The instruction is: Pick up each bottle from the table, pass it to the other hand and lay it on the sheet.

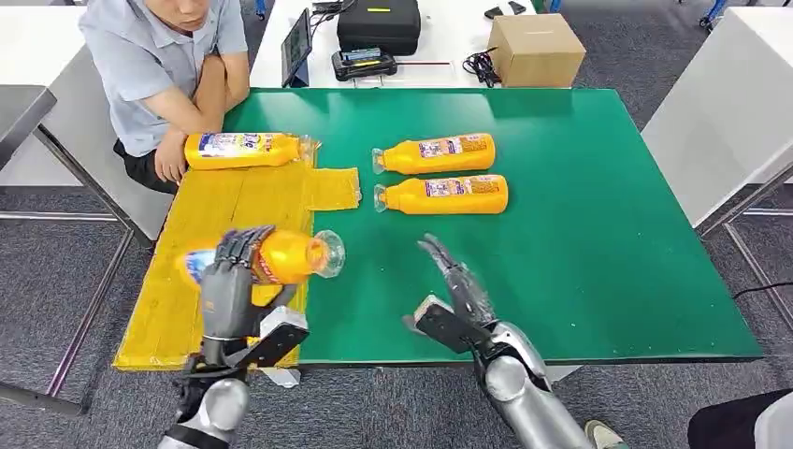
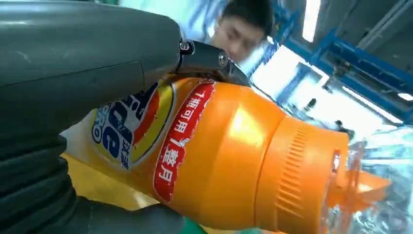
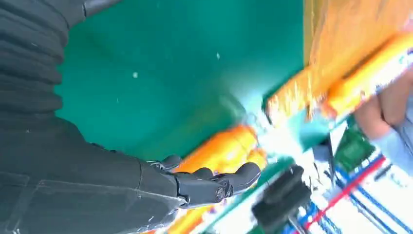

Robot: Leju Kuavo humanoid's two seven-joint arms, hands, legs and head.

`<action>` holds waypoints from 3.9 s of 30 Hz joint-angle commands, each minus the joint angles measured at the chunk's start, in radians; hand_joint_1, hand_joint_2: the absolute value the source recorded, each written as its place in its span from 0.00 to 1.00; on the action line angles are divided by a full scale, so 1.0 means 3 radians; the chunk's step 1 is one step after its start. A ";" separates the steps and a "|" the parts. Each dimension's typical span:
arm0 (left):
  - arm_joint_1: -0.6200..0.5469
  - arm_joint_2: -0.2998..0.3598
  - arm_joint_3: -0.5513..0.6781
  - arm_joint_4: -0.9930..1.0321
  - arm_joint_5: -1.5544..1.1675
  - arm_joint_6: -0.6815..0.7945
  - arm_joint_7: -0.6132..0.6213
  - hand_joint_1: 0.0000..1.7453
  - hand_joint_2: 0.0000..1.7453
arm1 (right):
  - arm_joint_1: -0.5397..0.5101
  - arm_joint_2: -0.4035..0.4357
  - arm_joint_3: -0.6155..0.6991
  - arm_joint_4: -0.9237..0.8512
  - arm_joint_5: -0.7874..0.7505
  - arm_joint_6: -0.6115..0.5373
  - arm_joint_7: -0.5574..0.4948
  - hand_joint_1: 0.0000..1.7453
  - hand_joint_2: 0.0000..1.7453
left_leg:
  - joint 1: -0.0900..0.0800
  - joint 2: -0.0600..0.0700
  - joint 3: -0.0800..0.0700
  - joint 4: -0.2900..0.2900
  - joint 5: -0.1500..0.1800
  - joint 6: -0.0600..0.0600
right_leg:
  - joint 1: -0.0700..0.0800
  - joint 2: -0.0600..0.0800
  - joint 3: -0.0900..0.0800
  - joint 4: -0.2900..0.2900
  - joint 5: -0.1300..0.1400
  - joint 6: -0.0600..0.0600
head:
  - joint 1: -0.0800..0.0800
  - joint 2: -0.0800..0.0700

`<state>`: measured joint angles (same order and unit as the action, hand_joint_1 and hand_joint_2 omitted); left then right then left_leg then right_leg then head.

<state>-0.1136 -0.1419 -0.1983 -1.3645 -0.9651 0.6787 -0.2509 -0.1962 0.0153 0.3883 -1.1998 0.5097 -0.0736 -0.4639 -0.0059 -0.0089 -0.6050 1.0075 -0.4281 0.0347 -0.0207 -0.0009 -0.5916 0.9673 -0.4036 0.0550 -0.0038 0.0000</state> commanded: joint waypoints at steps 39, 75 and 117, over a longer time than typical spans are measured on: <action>-0.0836 0.0404 -0.0264 0.1724 -0.0369 -0.1378 0.0420 0.00 1.00 | 0.0229 0.0262 -0.0192 -0.0313 -0.0221 0.0182 -0.0095 0.00 1.00 | 0.0002 0.0001 0.0016 -0.0001 0.0000 -0.0007 | 0.0003 -0.0001 0.0016 -0.0001 -0.0002 -0.0008 | 0.0001 0.0000; -0.0057 0.0030 -0.0591 -0.0047 -0.0205 -0.0418 0.0106 0.00 1.00 | 0.0229 0.0290 -0.0232 -0.0270 -0.0173 0.0025 -0.0124 0.00 1.00 | 0.0002 0.0001 0.0011 0.0001 -0.0005 -0.0006 | 0.0003 0.0000 0.0013 -0.0001 -0.0005 -0.0007 | 0.0000 0.0000; 0.0474 -0.0181 -0.0800 -0.0467 0.2994 -0.0836 -0.1008 0.00 1.00 | 0.0957 0.0410 -0.0975 -0.1408 -0.0524 -0.0969 -0.0443 0.00 1.00 | 0.0000 -0.0001 0.0011 -0.0003 -0.0003 -0.0006 | 0.0001 -0.0002 0.0013 -0.0006 -0.0003 -0.0007 | -0.0001 0.0000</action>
<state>0.0109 -0.2465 -0.4338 -1.5309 0.0057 0.4067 -0.5390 0.0594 0.1755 0.1439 -1.6056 0.2369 -0.3113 -0.6008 -0.0069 -0.0094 -0.6051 1.0075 -0.4281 0.0347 -0.0214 -0.0012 -0.5914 0.9669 -0.4037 0.0551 -0.0042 0.0000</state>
